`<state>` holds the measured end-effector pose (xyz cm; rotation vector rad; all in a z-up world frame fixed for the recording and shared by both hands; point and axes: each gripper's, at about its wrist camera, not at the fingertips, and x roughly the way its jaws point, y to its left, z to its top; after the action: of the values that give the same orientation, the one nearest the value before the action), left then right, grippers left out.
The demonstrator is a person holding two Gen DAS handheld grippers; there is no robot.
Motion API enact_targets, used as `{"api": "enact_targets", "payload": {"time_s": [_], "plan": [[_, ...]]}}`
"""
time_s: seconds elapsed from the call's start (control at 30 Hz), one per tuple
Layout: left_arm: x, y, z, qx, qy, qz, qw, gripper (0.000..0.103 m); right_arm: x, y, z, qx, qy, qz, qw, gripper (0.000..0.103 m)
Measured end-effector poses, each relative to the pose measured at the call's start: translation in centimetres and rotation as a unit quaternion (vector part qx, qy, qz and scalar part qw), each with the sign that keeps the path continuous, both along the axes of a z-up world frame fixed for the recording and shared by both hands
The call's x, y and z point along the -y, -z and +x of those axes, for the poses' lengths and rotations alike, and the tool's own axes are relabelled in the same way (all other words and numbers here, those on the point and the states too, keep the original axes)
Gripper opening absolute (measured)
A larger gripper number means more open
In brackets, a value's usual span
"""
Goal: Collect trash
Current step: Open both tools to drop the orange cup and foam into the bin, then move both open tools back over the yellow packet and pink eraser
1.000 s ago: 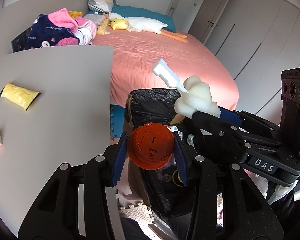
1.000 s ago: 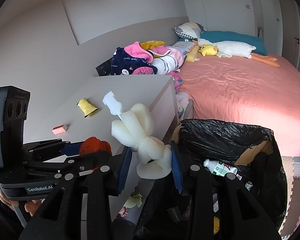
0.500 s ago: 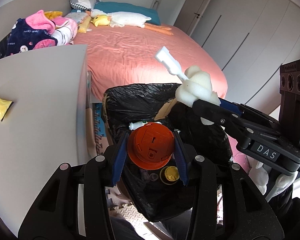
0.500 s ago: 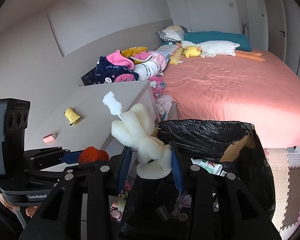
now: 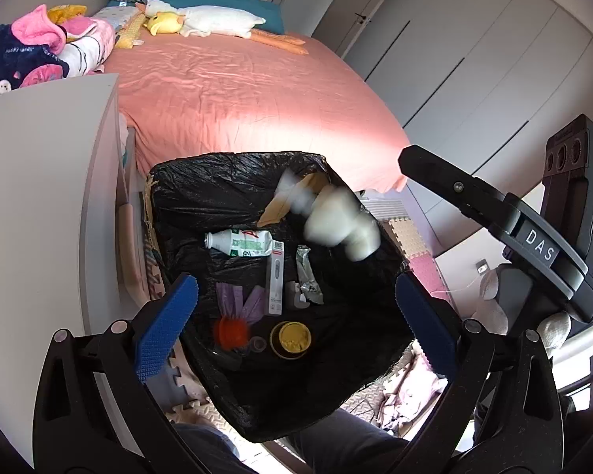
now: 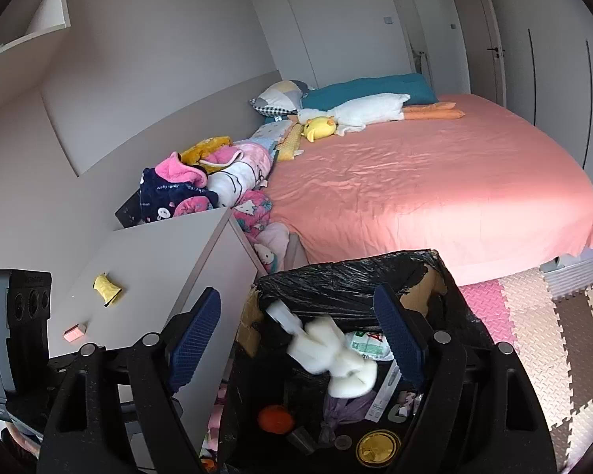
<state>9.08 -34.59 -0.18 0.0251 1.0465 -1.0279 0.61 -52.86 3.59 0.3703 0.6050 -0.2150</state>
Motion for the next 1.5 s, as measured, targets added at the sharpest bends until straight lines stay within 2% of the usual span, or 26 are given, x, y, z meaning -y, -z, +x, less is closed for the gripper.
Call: {"api": "enact_targets", "payload": {"time_s": [0.43, 0.87, 1.3, 1.5], "plan": [[-1.4, 0.2, 0.1, 0.001, -0.01, -0.001, 0.9999, 0.097, -1.2, 0.2, 0.8, -0.006, -0.018, -0.009, 1.0, 0.08], [-6.5, 0.5, 1.6, 0.013, -0.09, 0.017, 0.9957, 0.097, -6.5, 0.5, 3.5, -0.016, -0.079, -0.029, 0.996, 0.08], [-14.2, 1.4, 3.6, 0.009, -0.219, 0.042, 0.9747, 0.097, -12.3, 1.6, 7.7, -0.021, -0.142, -0.029, 0.989, 0.08], [-17.7, 1.3, 4.4, 0.025, -0.277, 0.06, 0.9588, 0.097, -15.6, 1.9, 9.7, -0.026, -0.174, -0.036, 0.984, 0.08]]}}
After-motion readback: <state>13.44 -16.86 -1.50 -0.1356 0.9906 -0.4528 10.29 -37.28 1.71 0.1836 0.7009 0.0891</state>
